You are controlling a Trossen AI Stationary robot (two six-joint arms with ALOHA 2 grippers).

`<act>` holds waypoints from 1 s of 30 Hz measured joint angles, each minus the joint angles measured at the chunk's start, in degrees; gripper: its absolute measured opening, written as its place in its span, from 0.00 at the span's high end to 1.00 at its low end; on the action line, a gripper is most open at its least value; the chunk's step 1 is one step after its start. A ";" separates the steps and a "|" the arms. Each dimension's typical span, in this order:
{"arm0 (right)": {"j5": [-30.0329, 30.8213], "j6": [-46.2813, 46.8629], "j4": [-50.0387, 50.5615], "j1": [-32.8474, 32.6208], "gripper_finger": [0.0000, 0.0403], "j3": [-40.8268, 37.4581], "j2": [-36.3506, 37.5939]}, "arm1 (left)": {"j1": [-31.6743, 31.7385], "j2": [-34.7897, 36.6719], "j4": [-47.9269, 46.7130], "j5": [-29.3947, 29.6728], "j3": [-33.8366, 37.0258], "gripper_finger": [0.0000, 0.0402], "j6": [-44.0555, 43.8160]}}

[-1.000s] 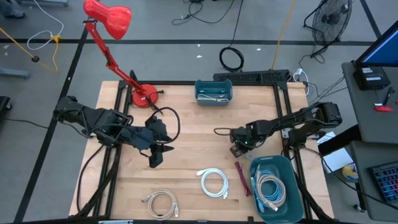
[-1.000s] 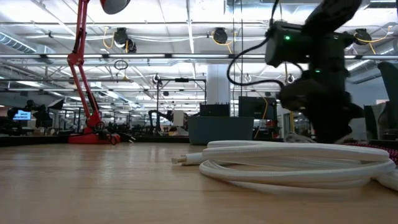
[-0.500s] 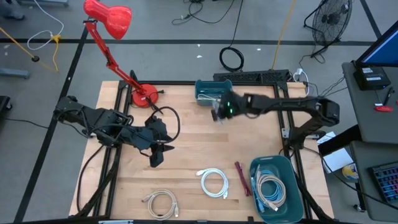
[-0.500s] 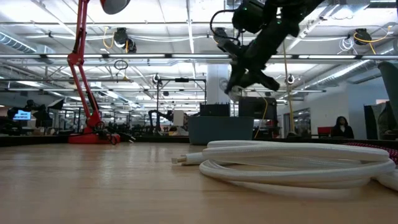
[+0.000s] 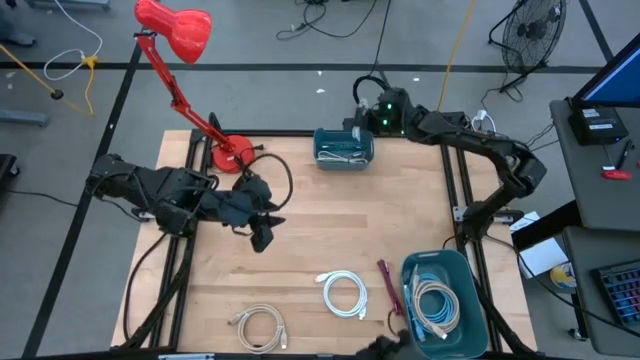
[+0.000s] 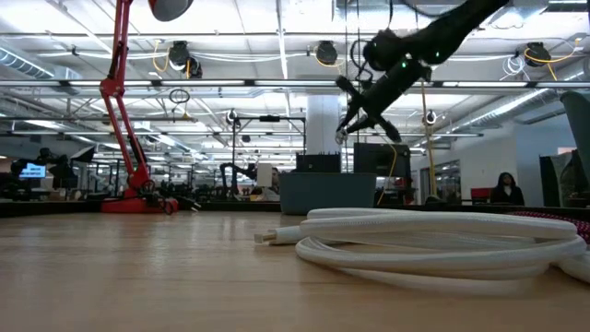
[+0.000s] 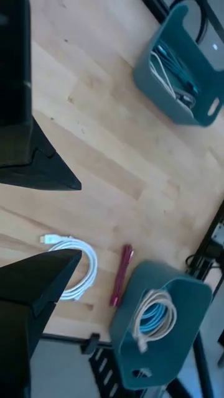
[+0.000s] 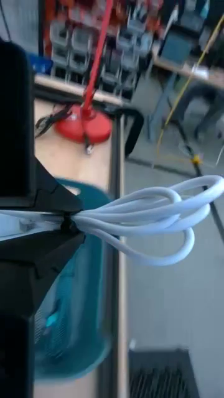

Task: Pick & Place USB Port
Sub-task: Put the white charger cable into the top blue bin

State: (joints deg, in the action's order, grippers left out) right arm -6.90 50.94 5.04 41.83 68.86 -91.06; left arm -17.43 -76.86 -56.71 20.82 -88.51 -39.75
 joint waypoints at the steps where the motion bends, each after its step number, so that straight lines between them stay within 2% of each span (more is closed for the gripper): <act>1: -2.92 -1.13 -1.43 1.17 0.94 0.00 -1.16 | 0.46 0.00 0.00 -0.04 0.02 0.59 -0.32; 3: -8.84 -4.26 -2.69 3.15 0.94 0.87 -3.85 | 1.58 0.00 0.00 -0.13 0.00 0.59 -1.00; 6: -14.05 -9.59 0.40 4.74 0.94 4.16 -8.43 | 3.02 0.00 -0.02 -0.11 0.02 0.59 -2.08; 13: -17.24 -28.85 12.25 3.24 0.94 16.56 -16.09 | 4.79 0.00 -0.21 0.26 0.02 0.59 -3.23; 19: -16.87 -46.95 23.22 0.08 0.94 26.88 -19.57 | 5.70 0.00 -1.55 0.06 0.02 0.59 -2.69; 21: -14.92 -52.50 26.60 -1.15 0.94 29.18 -20.56 | 5.94 0.00 -2.29 0.01 0.02 0.59 -2.60; 27: -10.38 -64.33 36.15 -3.69 0.94 30.97 -22.70 | 5.93 0.00 -4.12 0.00 0.02 0.59 -2.68; 30: -4.33 -69.23 38.61 -5.15 0.94 30.97 -22.58 | 6.11 0.00 -4.34 -0.01 0.02 0.59 -2.75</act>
State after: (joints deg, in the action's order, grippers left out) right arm -11.23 -18.28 43.65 36.67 99.83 -113.63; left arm -11.32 -76.86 -61.05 20.81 -88.49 -42.50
